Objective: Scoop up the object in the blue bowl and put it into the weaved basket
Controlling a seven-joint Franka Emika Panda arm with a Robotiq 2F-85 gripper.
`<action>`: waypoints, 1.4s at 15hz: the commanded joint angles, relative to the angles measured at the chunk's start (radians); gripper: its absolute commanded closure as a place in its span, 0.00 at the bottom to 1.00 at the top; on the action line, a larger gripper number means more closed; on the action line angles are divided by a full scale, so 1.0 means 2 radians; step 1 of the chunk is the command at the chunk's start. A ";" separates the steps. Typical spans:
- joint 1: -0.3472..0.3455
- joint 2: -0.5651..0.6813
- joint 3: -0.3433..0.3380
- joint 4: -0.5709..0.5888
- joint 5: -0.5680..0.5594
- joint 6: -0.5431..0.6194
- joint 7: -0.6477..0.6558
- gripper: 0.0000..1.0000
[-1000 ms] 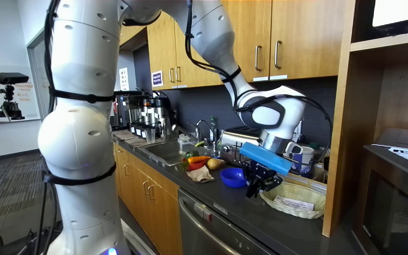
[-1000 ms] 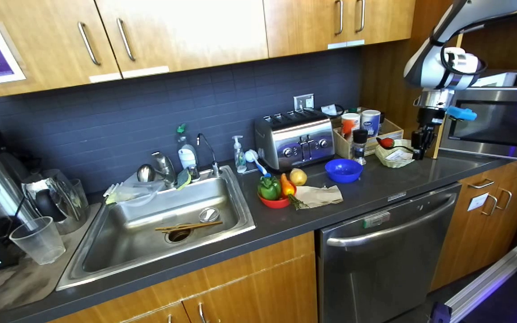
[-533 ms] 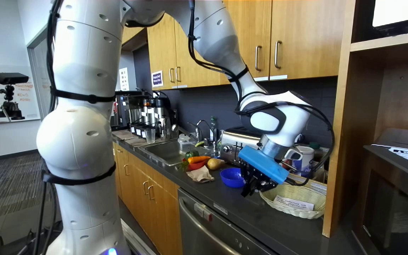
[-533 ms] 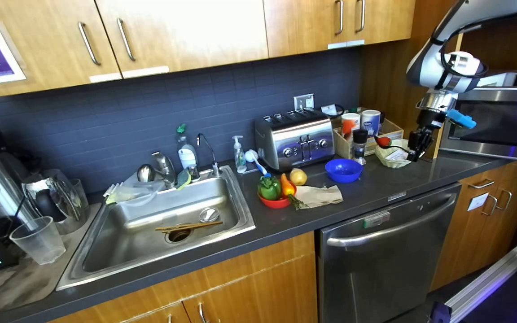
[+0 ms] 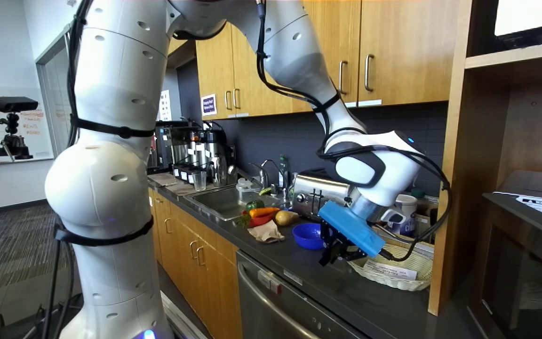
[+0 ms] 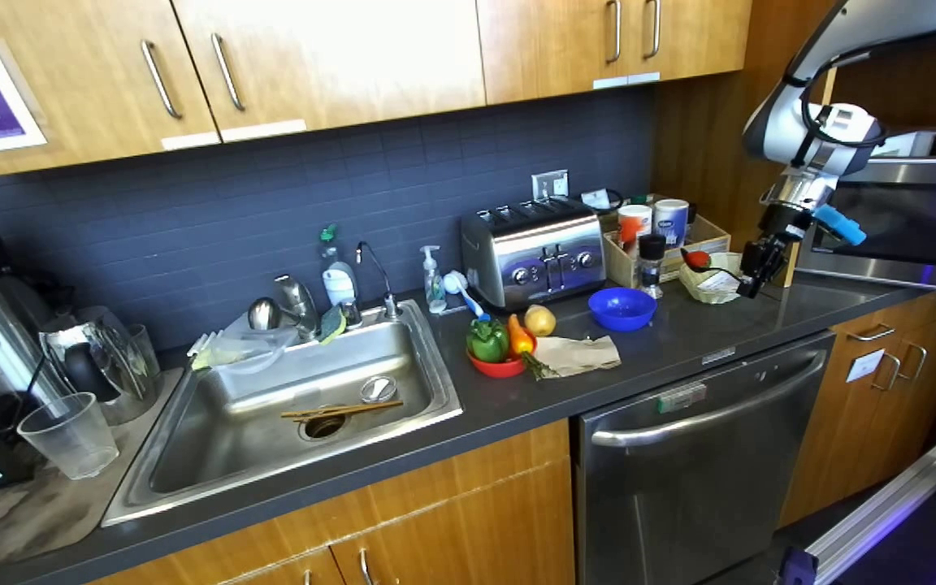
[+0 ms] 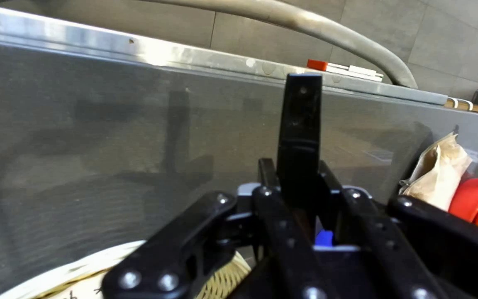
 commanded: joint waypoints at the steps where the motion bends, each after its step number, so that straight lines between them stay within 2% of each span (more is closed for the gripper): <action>1: -0.006 0.012 -0.002 0.013 0.021 -0.017 -0.017 0.94; 8: -0.015 0.027 -0.003 0.024 0.048 -0.034 -0.030 0.94; 15: -0.018 0.043 -0.004 0.036 0.050 -0.039 -0.039 0.94; 21: -0.033 0.042 -0.008 0.042 0.086 -0.056 -0.068 0.94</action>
